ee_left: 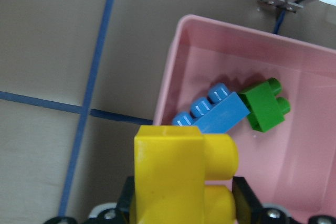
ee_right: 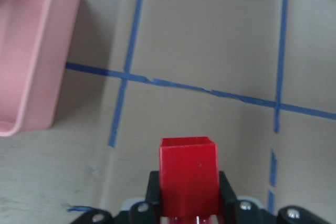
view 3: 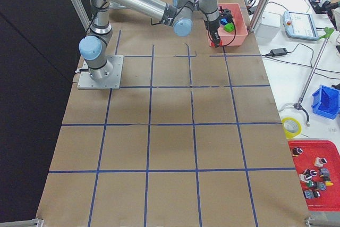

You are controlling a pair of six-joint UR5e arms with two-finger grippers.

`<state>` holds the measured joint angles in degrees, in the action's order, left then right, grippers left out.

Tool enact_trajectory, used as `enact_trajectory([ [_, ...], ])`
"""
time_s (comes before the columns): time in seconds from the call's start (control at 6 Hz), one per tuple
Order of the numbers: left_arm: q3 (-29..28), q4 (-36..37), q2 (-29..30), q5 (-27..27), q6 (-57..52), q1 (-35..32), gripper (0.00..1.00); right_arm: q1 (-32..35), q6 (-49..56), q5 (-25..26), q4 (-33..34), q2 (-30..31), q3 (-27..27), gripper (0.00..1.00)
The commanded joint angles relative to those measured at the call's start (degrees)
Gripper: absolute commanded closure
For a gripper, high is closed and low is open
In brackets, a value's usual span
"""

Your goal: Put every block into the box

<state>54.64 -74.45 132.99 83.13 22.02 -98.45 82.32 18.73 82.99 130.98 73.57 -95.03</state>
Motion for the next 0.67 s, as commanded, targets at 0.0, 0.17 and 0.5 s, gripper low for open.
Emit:
enact_trajectory([
  [0.0,0.29,3.95,4.19,0.28,2.07,-2.27,0.94,1.43,0.07,-19.38,0.68,-4.01,2.2,0.97],
  [0.17,0.38,3.96,4.2,0.37,2.07,-2.36,0.68,3.97,-0.01,-19.53,0.68,-8.74,6.91,0.97],
  [0.5,0.46,3.35,1.23,4.37,-0.63,-1.4,0.01,7.23,-0.45,-19.89,0.68,-16.05,13.7,0.95],
])
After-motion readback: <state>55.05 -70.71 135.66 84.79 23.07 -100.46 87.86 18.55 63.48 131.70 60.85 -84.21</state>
